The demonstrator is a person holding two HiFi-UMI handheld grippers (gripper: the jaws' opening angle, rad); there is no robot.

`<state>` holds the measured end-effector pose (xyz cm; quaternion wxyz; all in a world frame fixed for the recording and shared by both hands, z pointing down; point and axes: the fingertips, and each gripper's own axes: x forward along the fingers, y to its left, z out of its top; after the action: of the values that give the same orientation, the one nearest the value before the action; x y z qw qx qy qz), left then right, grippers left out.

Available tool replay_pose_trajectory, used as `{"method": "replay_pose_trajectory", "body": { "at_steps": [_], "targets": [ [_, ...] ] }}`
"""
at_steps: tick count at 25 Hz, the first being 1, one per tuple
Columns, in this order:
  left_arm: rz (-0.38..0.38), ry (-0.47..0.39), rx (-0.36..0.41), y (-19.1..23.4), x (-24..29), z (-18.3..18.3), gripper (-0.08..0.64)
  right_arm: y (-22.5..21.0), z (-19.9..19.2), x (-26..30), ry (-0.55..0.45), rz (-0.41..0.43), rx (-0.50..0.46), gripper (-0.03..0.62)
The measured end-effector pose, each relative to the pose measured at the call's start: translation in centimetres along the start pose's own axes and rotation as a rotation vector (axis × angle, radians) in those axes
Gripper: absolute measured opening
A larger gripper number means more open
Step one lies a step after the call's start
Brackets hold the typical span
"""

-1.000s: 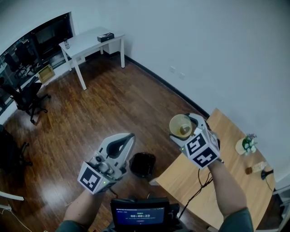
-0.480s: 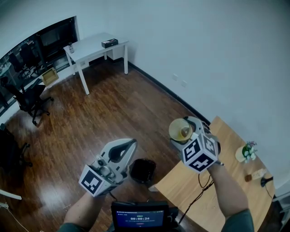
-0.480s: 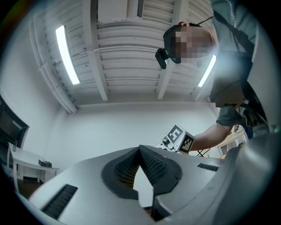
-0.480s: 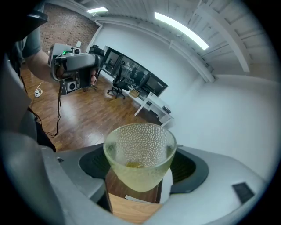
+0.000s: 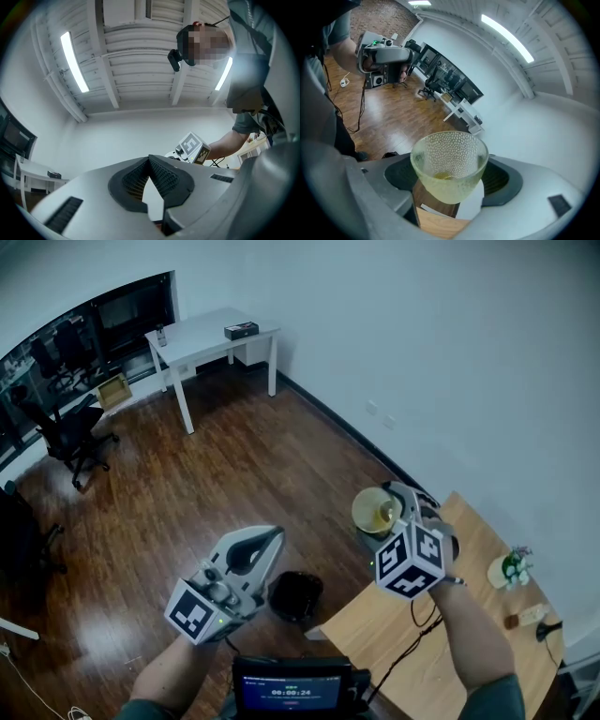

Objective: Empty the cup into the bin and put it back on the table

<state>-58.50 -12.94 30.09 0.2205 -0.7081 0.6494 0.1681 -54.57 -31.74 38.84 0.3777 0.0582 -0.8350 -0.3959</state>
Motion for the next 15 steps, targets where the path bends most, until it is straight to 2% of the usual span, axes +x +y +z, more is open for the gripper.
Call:
{"method": "replay_pose_trajectory", "body": {
  "at_steps": [7, 15],
  "targets": [
    [0.023, 0.006, 0.015, 0.4, -0.7, 0.1, -0.008, 0.3, 0.2, 0.4, 0.04, -0.027, -0.104, 0.394],
    [0.044, 0.001, 0.013, 0.1, -1.3, 0.5, -0.008, 0.3, 0.1, 0.1, 0.071, -0.036, -0.171, 0.394]
  ]
}}
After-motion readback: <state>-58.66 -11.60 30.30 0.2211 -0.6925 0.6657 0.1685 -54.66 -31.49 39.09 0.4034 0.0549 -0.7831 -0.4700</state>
